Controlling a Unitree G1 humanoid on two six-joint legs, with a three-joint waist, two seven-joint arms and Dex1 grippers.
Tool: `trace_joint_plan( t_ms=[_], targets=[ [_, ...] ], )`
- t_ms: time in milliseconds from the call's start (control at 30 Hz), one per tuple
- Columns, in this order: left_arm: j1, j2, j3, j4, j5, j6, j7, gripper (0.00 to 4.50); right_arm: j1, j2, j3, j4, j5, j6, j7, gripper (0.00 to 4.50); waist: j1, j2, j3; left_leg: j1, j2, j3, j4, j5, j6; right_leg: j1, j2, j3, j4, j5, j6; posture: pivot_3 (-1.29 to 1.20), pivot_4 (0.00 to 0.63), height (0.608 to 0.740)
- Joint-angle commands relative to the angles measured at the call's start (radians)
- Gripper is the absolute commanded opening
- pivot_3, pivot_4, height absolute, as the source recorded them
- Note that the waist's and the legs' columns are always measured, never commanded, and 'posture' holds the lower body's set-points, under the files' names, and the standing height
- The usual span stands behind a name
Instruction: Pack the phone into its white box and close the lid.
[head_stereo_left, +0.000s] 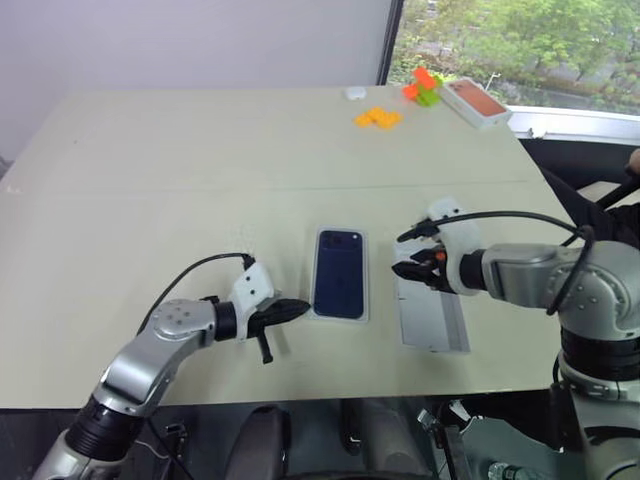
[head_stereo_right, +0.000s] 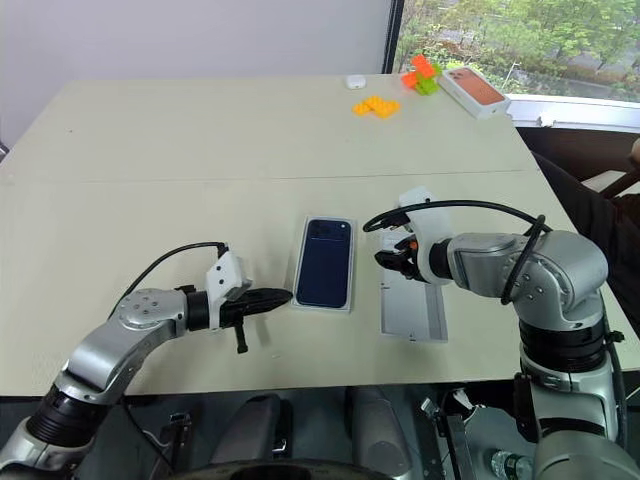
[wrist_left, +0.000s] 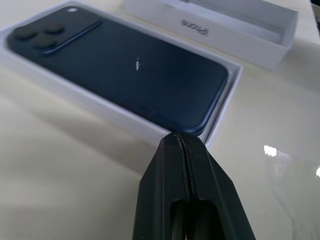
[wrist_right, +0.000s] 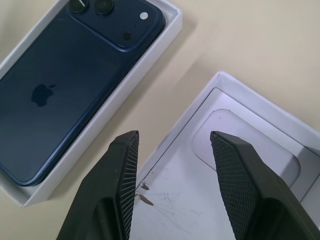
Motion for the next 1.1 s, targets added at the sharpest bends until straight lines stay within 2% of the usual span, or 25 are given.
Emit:
trace_joint_plan(
  t_ms=[33, 300, 400, 567, 767, 867, 1000, 1100],
  targets=[
    [-0.012, -0.005, -0.025, -0.023, 0.014, 0.004, -0.012, 0.0, -0.014, -0.023, -0.019, -0.001, 0.091, 0.007, -0.079, 2.37, 0.0, 0.0, 0.0, 0.0, 0.0, 0.0, 0.0, 0.0, 0.0, 0.0, 0.0, 0.0, 0.0, 0.0, 0.0, 0.0, 0.15, 0.74],
    [-0.012, 0.008, -0.034, -0.038, 0.016, 0.013, -0.03, 0.0, -0.015, -0.039, -0.005, 0.029, 0.26, 0.007, -0.222, 2.37, 0.0, 0.0, 0.0, 0.0, 0.0, 0.0, 0.0, 0.0, 0.0, 0.0, 0.0, 0.0, 0.0, 0.0, 0.0, 0.0, 0.15, 0.74],
    [-0.013, -0.005, 0.017, -0.053, -0.031, 0.05, -0.015, 0.0, -0.02, -0.037, -0.002, 0.038, 0.309, 0.007, -0.267, 2.37, 0.0, 0.0, 0.0, 0.0, 0.001, 0.0, 0.0, 0.0, 0.001, 0.0, 0.0, 0.0, 0.0, 0.0, 0.0, 0.0, 0.15, 0.74],
    [0.031, 0.028, 0.077, -0.078, -0.051, 0.038, -0.029, 0.0, -0.018, -0.036, 0.01, 0.065, 0.382, 0.007, -0.354, 2.37, -0.002, 0.0, 0.0, 0.0, 0.002, 0.0, 0.0, 0.0, 0.001, 0.0, 0.001, 0.0, 0.0, 0.0, 0.001, 0.0, 0.15, 0.74],
    [0.069, 0.074, 0.164, -0.086, -0.07, -0.017, -0.071, 0.0, -0.03, -0.005, 0.017, 0.164, 0.524, 0.007, -0.551, 2.37, -0.002, 0.0, 0.0, 0.0, 0.003, 0.0, 0.0, -0.001, 0.001, 0.0, 0.001, 0.0, 0.0, -0.001, -0.001, 0.0, 0.15, 0.74],
    [0.07, 0.09, 0.166, -0.061, -0.048, -0.041, -0.08, 0.0, -0.031, -0.041, 0.086, 0.2, 0.705, -0.075, -0.68, 2.37, -0.002, 0.0, 0.0, 0.0, 0.003, 0.001, 0.0, -0.001, 0.001, 0.0, 0.001, 0.0, 0.0, -0.002, -0.002, 0.0, 0.15, 0.74],
    [0.061, 0.086, 0.16, -0.04, -0.036, -0.054, -0.073, 0.0, -0.044, -0.133, 0.251, 0.21, 0.95, -0.241, -0.875, 2.37, -0.002, 0.0, 0.0, -0.001, 0.003, 0.001, 0.0, -0.001, 0.001, -0.001, 0.001, 0.001, -0.001, -0.002, -0.002, 0.0, 0.15, 0.74],
    [0.066, 0.074, 0.15, -0.046, -0.033, -0.054, -0.062, 0.0, -0.053, -0.172, 0.331, 0.207, 1.022, -0.336, -0.953, 2.37, -0.002, 0.0, 0.0, -0.001, 0.003, 0.001, 0.0, -0.001, 0.002, -0.001, 0.001, 0.001, -0.002, -0.002, -0.002, 0.0, 0.15, 0.74]
  ],
)
